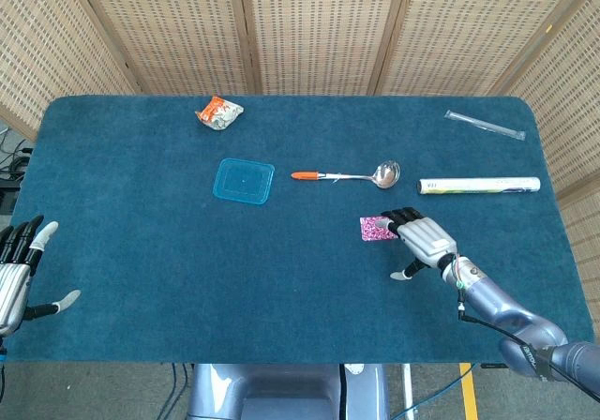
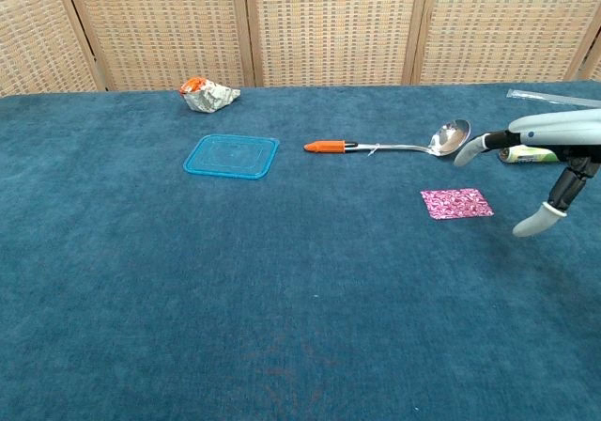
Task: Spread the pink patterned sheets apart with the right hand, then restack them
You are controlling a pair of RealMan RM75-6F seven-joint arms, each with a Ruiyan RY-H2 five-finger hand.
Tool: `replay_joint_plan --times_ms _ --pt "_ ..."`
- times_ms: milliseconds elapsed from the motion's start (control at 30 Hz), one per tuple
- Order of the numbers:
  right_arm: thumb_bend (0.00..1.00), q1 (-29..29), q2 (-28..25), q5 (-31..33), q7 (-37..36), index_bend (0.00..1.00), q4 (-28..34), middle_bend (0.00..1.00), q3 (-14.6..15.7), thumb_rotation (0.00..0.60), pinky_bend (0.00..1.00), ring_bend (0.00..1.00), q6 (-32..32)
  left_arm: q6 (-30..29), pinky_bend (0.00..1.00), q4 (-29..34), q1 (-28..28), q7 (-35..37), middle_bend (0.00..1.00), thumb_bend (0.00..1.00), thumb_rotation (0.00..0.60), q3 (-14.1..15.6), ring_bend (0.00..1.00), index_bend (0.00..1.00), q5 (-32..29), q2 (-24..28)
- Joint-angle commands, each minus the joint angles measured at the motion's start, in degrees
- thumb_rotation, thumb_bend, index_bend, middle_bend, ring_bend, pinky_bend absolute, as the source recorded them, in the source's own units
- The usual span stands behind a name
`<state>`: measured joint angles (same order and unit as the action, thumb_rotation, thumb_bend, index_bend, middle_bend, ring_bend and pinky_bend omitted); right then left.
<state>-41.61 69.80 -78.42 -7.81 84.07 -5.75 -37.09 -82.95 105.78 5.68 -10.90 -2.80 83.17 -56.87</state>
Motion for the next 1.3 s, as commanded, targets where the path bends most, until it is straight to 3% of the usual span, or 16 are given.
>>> replay_joint_plan --times_ms 33,700,1033,1300 --pt "0.00 -0.23 0.18 1.09 0.27 0.08 -0.10 0.01 0.04 0.502 0.00 0.00 0.39 -0.02 0.00 -0.05 -0.02 0.07 0.00 0.00 0.470 0.07 0.00 0.07 0.02 -0.04" --pt "0.00 -2.25 1.76 3.96 5.35 0.08 -1.52 0.00 2.23 0.502 0.00 0.00 3.70 0.35 0.00 -0.76 0.10 0.54 0.00 0.00 0.470 0.36 0.00 0.07 -0.42 -0.46" --pt "0.00 -3.43 3.28 5.71 8.02 0.14 -2.30 0.00 2.27 0.502 0.00 0.00 4.00 0.13 0.00 -1.40 -0.15 1.25 0.00 0.00 0.471 0.51 0.00 0.07 -0.64 -0.45" --pt "0.00 -4.16 4.61 7.05 9.34 0.14 -3.23 0.08 2.11 0.501 0.00 0.00 3.93 0.17 0.00 -2.21 -0.29 2.19 0.00 0.00 0.469 0.60 0.00 0.07 -0.85 -0.51"
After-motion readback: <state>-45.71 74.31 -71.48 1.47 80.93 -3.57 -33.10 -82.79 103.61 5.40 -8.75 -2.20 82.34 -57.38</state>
